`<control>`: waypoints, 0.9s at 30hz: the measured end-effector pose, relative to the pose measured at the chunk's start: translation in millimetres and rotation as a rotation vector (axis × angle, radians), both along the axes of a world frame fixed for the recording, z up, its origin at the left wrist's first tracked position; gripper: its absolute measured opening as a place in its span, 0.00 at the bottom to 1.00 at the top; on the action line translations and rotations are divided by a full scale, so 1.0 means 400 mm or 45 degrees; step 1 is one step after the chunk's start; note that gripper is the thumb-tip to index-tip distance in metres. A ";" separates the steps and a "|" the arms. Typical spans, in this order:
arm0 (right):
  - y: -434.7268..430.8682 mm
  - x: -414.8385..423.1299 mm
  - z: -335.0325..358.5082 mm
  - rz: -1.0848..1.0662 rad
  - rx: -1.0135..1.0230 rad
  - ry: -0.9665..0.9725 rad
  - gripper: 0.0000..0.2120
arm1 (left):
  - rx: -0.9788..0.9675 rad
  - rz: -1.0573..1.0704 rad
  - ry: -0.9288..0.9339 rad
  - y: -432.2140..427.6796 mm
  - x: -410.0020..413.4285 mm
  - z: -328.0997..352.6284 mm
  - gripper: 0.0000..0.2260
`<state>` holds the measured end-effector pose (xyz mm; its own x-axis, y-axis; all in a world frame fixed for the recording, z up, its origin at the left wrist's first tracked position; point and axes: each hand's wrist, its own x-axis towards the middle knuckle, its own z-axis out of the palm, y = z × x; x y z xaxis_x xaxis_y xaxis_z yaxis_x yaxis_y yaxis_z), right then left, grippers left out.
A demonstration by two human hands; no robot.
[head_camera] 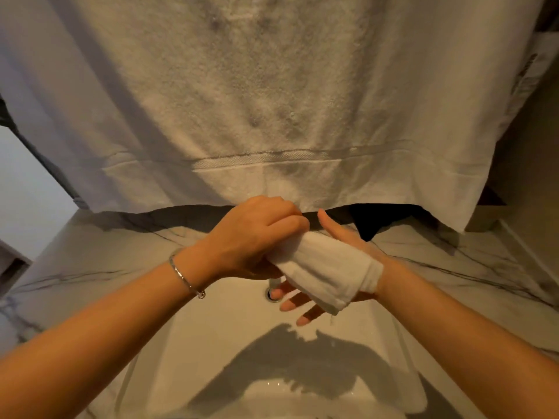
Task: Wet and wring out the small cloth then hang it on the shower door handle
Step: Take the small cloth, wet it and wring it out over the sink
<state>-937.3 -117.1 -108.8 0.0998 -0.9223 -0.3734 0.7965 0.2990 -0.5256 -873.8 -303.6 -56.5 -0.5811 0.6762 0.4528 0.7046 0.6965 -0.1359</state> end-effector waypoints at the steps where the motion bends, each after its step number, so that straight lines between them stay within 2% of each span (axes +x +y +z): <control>1: 0.002 0.006 0.002 0.079 -0.045 0.045 0.47 | -0.033 0.000 0.018 0.000 0.000 -0.005 0.20; 3: 0.007 0.017 0.012 0.153 -0.074 0.147 0.45 | -0.098 0.012 0.043 -0.008 -0.004 -0.019 0.20; 6: 0.007 0.030 0.034 0.138 0.040 0.390 0.26 | -0.176 0.057 -0.001 -0.027 -0.012 -0.047 0.20; 8: -0.006 0.038 0.045 0.099 0.215 0.690 0.18 | -0.211 0.119 -0.097 -0.036 -0.017 -0.065 0.21; 12: -0.037 0.027 0.051 0.110 0.525 1.437 0.23 | -0.168 0.352 -0.378 -0.043 -0.028 -0.089 0.22; 18: -0.057 0.006 0.052 0.184 0.618 2.200 0.21 | 0.118 0.480 -0.911 -0.028 -0.040 -0.090 0.15; 20: -0.056 0.011 0.048 0.152 0.624 2.372 0.19 | 0.233 0.574 -1.199 -0.024 -0.047 -0.083 0.14; 23: -0.062 0.018 0.033 0.094 0.580 2.665 0.17 | 0.499 0.583 -1.754 -0.034 -0.049 -0.065 0.10; 25: -0.069 0.017 0.019 0.050 0.539 2.737 0.17 | 0.535 0.607 -1.829 -0.042 -0.046 -0.065 0.09; 27: -0.068 0.013 0.011 0.029 0.508 2.662 0.17 | 0.482 0.681 -1.677 -0.039 -0.040 -0.074 0.09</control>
